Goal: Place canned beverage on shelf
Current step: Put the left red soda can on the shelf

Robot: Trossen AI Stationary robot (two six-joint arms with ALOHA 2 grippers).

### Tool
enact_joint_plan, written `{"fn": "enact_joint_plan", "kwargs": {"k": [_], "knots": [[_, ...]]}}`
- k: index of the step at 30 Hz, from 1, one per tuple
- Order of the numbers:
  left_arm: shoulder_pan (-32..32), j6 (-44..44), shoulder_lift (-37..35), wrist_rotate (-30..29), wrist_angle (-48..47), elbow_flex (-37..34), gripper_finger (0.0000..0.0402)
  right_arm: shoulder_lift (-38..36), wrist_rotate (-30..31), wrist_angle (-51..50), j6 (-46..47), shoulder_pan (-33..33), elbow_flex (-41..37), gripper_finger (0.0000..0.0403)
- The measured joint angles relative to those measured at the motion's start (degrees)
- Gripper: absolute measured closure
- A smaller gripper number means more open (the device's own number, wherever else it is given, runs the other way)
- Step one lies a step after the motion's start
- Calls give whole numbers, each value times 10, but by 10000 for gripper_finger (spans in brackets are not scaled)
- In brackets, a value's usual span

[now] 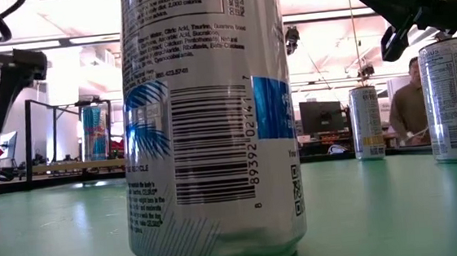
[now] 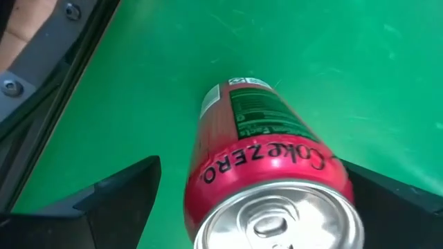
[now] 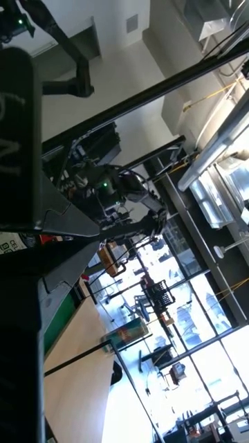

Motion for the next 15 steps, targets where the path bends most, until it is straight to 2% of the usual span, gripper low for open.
{"fn": "enact_joint_plan", "kwargs": {"k": [10, 15], "knots": [[0, 15, 55, -17, 1, 25, 15, 0, 0, 0, 0, 0, 0, 390], [0, 32, 80, -29, -13, 33, 51, 0, 0, 0, 0, 0, 0, 390]]}}
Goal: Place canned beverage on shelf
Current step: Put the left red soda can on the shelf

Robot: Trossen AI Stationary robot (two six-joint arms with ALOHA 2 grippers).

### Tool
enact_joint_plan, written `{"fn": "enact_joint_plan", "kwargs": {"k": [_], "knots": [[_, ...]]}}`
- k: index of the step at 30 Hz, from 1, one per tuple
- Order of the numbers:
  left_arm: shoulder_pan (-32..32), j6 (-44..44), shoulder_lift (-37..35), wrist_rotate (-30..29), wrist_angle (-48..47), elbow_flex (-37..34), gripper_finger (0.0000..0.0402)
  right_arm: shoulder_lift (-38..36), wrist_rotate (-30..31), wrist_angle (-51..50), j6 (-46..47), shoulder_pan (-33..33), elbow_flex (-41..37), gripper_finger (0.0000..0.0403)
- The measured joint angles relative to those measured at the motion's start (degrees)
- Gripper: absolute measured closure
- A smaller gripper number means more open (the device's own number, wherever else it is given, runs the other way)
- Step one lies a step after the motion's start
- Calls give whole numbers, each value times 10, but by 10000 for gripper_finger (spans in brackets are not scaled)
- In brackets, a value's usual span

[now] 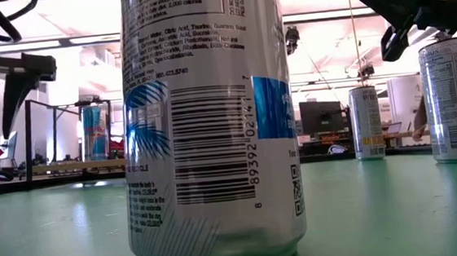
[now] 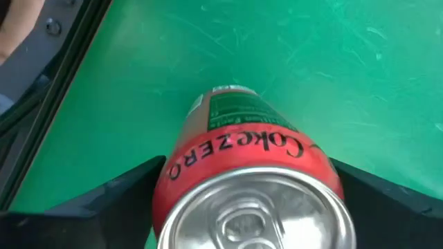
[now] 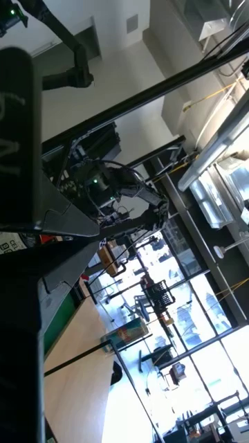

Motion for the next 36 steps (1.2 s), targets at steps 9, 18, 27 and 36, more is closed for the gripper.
{"fn": "enact_joint_plan", "kwargs": {"k": [9, 18, 27, 36], "knots": [[4, 40, 8, -1, 3, 2, 118, 0, 0, 0, 0, 0, 0, 390], [106, 209, 6, 0, -6, 21, 118, 0, 0, 0, 0, 0, 0, 390], [263, 438, 13, -21, 3, 49, 118, 0, 0, 0, 0, 0, 0, 390], [369, 608, 74, -31, -29, 127, 118, 0, 0, 0, 0, 0, 0, 390]]}}
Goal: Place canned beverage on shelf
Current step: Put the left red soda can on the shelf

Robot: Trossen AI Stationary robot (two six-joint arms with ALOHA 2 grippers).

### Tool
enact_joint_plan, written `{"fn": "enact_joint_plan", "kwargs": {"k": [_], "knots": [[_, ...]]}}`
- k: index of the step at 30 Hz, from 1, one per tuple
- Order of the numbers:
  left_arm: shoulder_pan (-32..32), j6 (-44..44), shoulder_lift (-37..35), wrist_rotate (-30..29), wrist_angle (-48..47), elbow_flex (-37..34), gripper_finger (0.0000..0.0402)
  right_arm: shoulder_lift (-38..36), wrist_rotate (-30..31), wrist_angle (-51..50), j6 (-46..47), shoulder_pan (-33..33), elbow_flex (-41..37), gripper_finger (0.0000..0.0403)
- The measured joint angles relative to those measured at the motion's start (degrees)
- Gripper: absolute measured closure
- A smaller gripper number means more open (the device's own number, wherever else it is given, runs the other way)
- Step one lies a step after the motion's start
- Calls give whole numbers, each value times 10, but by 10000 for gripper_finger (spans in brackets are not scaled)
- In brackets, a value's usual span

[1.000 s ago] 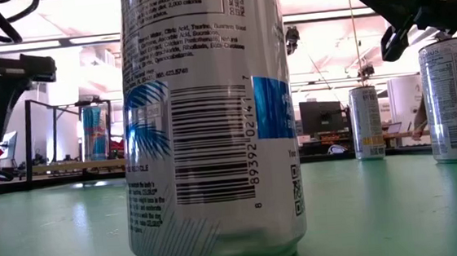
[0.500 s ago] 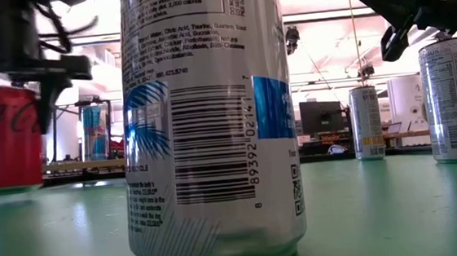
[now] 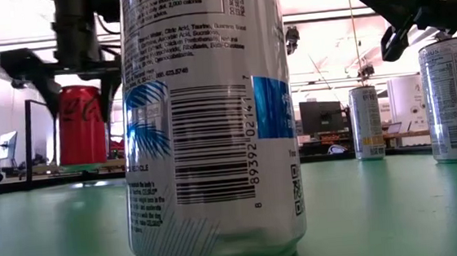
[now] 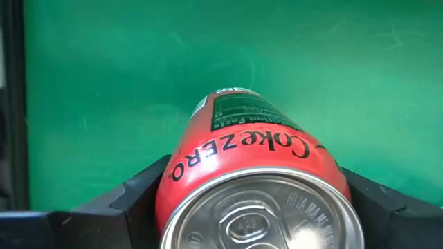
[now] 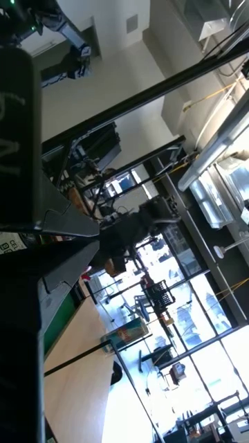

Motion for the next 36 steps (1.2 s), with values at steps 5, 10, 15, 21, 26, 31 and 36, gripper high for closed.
{"fn": "enact_joint_plan", "kwargs": {"k": [5, 10, 15, 21, 26, 31, 36], "knots": [[50, 73, 38, -10, -38, 58, 118, 0, 0, 0, 0, 0, 0, 390], [97, 124, 48, -32, -45, 101, 118, 0, 0, 0, 0, 0, 0, 390], [148, 186, 48, -57, -50, 124, 118, 0, 0, 0, 0, 0, 0, 390], [242, 281, 51, -62, -42, 134, 117, 0, 0, 0, 0, 0, 0, 390], [322, 357, 68, -32, -9, 134, 115, 0, 0, 0, 0, 0, 0, 390], [367, 404, 96, -7, 2, 141, 114, 0, 0, 0, 0, 0, 0, 390], [379, 437, 133, 4, 2, 162, 114, 0, 0, 0, 0, 0, 0, 390]]}}
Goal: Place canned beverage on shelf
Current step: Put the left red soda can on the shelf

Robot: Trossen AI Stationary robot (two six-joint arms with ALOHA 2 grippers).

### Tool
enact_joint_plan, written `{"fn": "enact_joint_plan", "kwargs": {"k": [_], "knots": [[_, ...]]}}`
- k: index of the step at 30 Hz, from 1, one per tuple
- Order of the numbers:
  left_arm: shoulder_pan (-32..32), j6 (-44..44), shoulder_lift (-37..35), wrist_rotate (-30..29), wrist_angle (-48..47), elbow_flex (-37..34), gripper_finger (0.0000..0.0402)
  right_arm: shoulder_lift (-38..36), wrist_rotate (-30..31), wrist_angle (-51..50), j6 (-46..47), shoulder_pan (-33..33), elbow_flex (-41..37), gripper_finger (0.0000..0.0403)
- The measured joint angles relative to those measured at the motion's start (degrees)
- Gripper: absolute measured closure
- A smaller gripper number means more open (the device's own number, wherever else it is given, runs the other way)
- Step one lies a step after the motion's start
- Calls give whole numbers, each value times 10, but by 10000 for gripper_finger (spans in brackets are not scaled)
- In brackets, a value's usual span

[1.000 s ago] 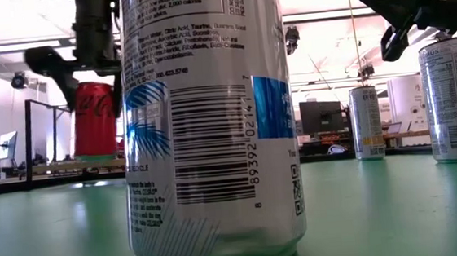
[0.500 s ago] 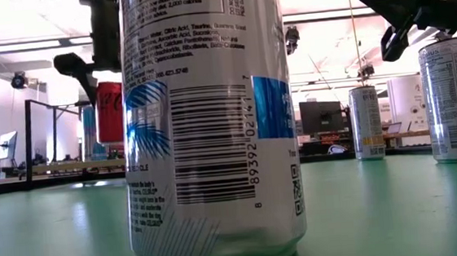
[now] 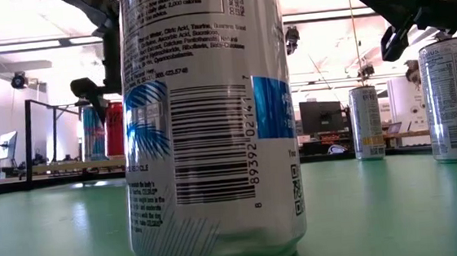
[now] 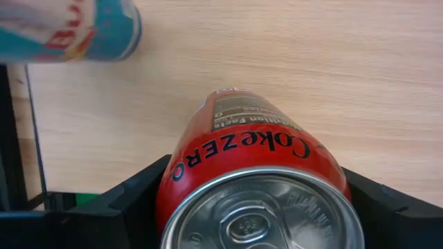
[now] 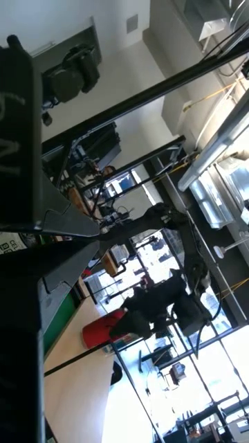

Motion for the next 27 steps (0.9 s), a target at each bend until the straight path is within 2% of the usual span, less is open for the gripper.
{"fn": "enact_joint_plan", "kwargs": {"k": [11, 21, 24, 27], "knots": [[9, 3, 41, 10, -4, 62, 113, 0, 0, 0, 0, 0, 0, 390], [16, 2, 45, 0, -7, 57, 112, 0, 0, 0, 0, 0, 0, 390], [17, 1, 45, 0, -8, 57, 98, 0, 0, 0, 0, 0, 0, 390], [18, 1, 45, -2, -9, 57, 59, 0, 0, 0, 0, 0, 0, 390]]}}
